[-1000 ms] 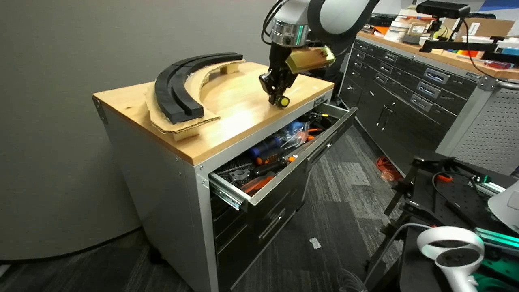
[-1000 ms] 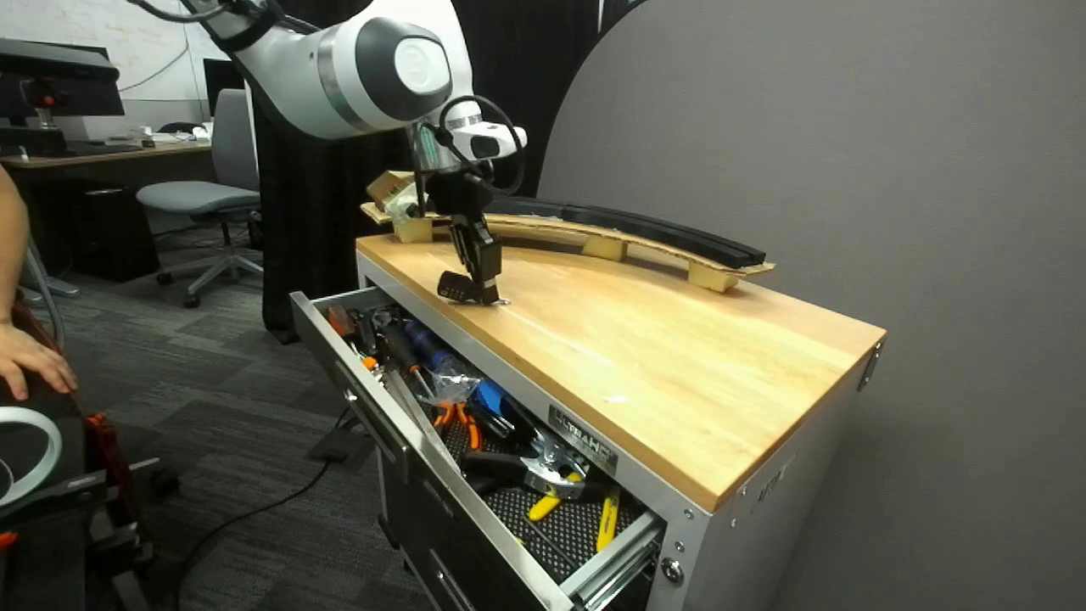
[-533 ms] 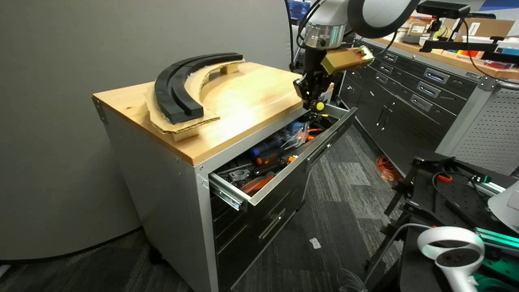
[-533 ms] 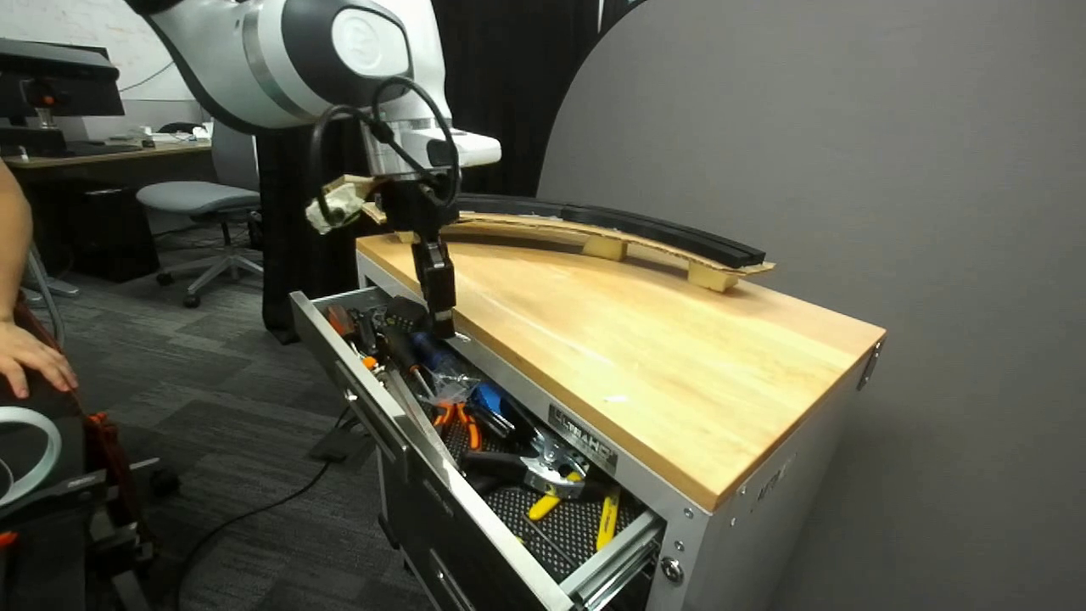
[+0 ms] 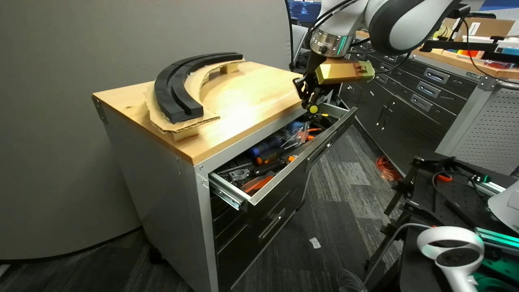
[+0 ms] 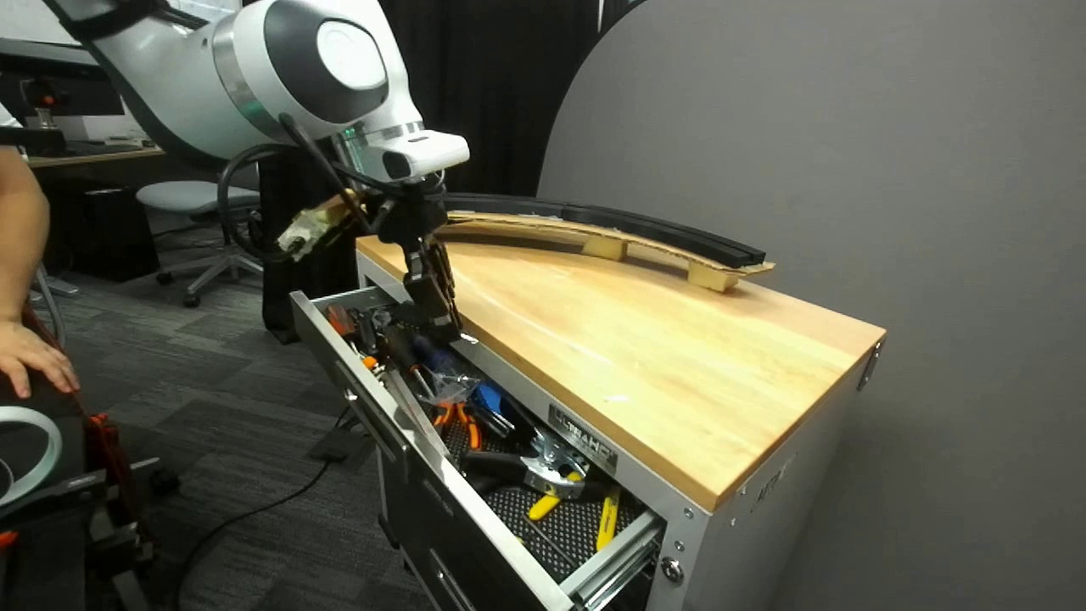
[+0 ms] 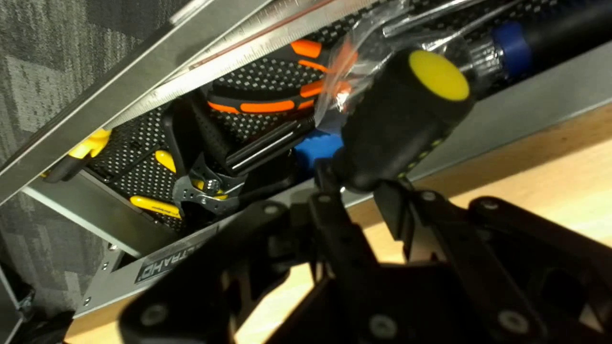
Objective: Put the screwdriver in the topmost drawer then close it
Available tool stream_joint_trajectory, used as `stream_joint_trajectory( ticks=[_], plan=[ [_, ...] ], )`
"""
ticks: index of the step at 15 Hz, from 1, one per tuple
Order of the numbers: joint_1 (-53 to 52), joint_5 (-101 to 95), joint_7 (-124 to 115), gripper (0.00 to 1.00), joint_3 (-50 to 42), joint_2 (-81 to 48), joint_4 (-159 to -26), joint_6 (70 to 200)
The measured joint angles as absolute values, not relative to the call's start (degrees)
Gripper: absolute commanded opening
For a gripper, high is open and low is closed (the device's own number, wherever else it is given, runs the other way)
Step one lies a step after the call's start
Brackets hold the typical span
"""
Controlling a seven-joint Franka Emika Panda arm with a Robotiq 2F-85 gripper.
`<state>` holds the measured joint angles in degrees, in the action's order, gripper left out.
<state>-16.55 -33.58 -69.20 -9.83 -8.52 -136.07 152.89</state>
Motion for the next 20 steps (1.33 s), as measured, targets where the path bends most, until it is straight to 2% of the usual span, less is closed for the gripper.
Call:
stream_joint_trajectory(
  ticks=[1, 2, 3, 6, 9, 13, 20],
  plan=[
    [-17.4, -35.8, -73.7, 0.51, -10.8, -8.6, -135.9, 153.3],
    [-18.0, -38.1, -78.0, 0.51, -11.4, -8.7, -135.8, 153.4],
    [-18.3, -40.6, -82.2, 0.56, -11.7, -8.9, -135.8, 153.4],
    [-19.2, -46.7, -92.4, 0.81, -11.9, -9.5, -135.9, 153.3],
    [-19.2, -46.5, -92.6, 0.99, -11.3, -10.0, -136.3, 154.2],
    [-13.6, -35.2, -75.6, 1.0, -4.3, -10.0, -139.3, 156.6],
    [8.7, -17.4, -45.8, 1.0, 18.8, -12.2, -143.0, 156.1]
  ],
)
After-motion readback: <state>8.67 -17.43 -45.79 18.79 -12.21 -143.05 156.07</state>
